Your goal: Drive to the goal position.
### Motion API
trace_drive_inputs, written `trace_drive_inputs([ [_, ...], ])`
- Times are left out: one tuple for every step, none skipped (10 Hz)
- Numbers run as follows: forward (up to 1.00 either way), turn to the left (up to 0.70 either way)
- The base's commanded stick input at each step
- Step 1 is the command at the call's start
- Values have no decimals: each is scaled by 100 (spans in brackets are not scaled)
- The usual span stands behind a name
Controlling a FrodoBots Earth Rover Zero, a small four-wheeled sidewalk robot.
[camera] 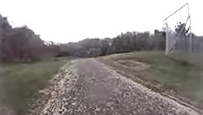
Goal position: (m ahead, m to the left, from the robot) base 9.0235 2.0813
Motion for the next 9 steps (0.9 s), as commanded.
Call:
trace_drive_inputs([
  [68, 0],
  [68, 0],
  [68, 0],
  [68, 5],
  [68, 17],
  [68, 26],
  [68, 34],
  [68, 34],
  [68, 34],
])
